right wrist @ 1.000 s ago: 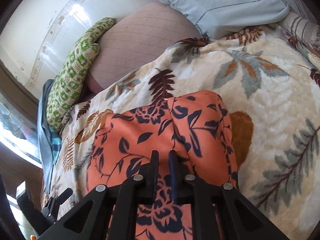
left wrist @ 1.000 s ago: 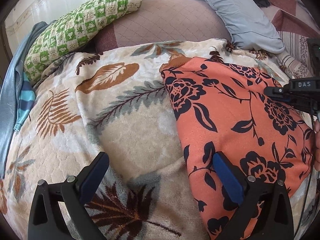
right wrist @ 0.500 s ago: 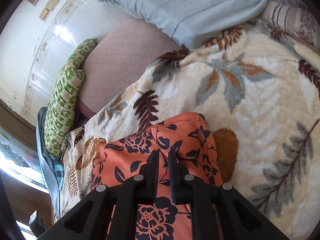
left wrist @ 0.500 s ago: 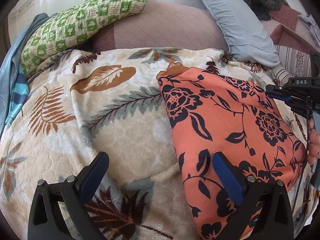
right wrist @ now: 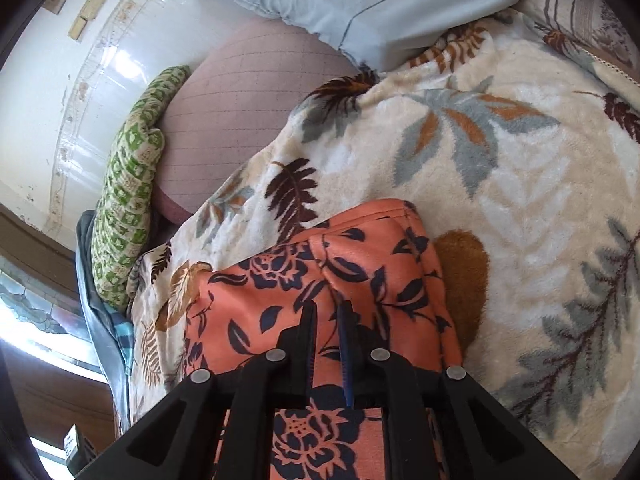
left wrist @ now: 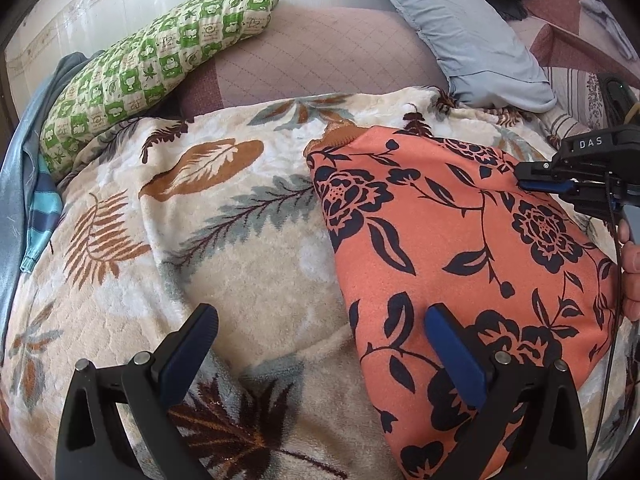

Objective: Fold small clothes

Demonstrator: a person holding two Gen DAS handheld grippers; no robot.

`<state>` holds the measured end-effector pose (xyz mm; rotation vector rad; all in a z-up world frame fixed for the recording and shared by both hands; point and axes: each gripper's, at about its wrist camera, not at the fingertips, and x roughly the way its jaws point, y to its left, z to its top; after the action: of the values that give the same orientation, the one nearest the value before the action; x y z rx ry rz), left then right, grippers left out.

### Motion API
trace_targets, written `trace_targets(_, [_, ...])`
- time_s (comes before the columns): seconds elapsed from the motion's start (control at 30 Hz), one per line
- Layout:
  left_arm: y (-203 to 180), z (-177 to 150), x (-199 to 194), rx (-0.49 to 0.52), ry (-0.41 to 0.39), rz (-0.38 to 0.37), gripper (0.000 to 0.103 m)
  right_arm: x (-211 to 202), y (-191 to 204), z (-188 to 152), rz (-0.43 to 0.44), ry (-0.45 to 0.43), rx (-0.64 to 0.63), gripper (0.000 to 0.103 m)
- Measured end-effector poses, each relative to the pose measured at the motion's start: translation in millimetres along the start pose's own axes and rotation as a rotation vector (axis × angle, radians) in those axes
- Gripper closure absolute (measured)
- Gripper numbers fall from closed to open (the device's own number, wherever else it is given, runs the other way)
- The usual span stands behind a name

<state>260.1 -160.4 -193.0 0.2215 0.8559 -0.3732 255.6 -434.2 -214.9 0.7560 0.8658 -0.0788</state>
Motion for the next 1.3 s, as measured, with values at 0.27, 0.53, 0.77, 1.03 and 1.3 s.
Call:
trace_targets(0.27, [-0.7, 0.3, -0.1, -0.002, -0.001, 0.005, 0.000, 8.9, 3.2, -3.1, -0.023, 0.015, -0.040, 0.090])
trace_targets(0.53, [1.2, 1.1, 1.9, -0.010, 0.004, -0.004, 0.000, 15.9, 43.1, -12.4, 0.032, 0.052, -0.175, 0.087])
trace_targets(0.77, [1.4, 1.1, 3.3, -0.014, 0.006, -0.008, 0.000, 20.4, 45.4, -19.1, 0.009, 0.086, -0.199, 0.087])
trace_targets(1.03, [1.2, 1.3, 3.3, -0.012, 0.007, -0.007, 0.000, 38.3, 65.5, -39.8, 0.056, 0.191, -0.287, 0.083])
trace_targets(1.3, [8.8, 9.0, -5.5, -0.083, -0.027, -0.112, 0.000, -24.6, 39.8, -25.0, 0.055, 0.111, -0.232, 0.075])
